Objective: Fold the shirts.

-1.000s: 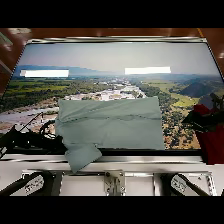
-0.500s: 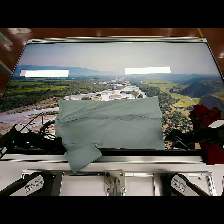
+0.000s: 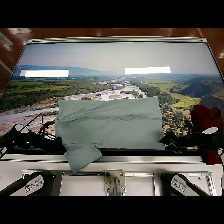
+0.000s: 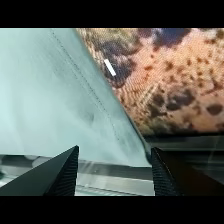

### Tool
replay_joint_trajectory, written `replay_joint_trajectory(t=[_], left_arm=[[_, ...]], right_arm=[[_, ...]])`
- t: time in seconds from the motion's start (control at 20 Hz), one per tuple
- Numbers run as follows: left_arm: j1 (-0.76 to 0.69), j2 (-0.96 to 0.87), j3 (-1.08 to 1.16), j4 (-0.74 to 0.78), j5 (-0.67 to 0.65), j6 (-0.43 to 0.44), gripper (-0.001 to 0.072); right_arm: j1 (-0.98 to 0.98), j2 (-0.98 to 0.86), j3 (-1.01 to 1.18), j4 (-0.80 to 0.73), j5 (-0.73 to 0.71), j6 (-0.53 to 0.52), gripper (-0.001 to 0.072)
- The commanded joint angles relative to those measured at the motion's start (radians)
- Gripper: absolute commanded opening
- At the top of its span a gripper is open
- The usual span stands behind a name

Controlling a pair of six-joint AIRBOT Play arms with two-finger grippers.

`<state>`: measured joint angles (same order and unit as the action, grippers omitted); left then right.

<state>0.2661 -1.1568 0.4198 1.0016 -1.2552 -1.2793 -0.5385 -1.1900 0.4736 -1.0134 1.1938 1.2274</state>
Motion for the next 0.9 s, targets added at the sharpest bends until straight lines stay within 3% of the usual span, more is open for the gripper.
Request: replay_joint_trajectory(t=[0.0, 0.15, 0.2, 0.3, 0.35, 0.5, 0.6, 0.85], left_arm=[[0.000, 0.000, 0.000, 0.000, 0.011, -0.008, 0.0032], [0.000, 0.000, 0.000, 0.000, 0.016, -0.010, 0.0033], [0.000, 0.000, 0.000, 0.000, 0.012, -0.016, 0.0033], [0.000, 0.003, 0.006, 0.001, 0.005, -0.015, 0.0032], [0.000, 0.008, 0.018, 0.001, 0.007, -0.015, 0.0032], [0.000, 0.048, 0.121, 0.015, 0.015, 0.013, 0.0032], [-0.001, 0.066, 0.227, 0.008, 0.022, 0.006, 0.0032], [-0.001, 0.009, 0.455, 0.000, 0.021, -0.031, 0.0032]], right_arm=[[0.000, -0.014, -0.017, 0.057, -0.025, -0.008, 0.0553], [0.039, -0.100, -0.016, 0.092, -0.016, -0.021, 0.0553], [0.074, -0.124, -0.016, 0.092, -0.023, -0.039, 0.0468], [0.119, -0.125, -0.005, 0.089, -0.032, -0.056, 0.0122], [0.124, -0.113, 0.014, 0.088, -0.025, -0.070, 0.0058], [0.124, -0.049, 0.105, 0.089, 0.024, -0.101, 0.0057], [0.135, -0.005, 0.178, 0.081, 0.026, -0.055, 0.0056], [0.312, -0.049, 0.367, 0.054, -0.159, 0.039, 0.0056]])
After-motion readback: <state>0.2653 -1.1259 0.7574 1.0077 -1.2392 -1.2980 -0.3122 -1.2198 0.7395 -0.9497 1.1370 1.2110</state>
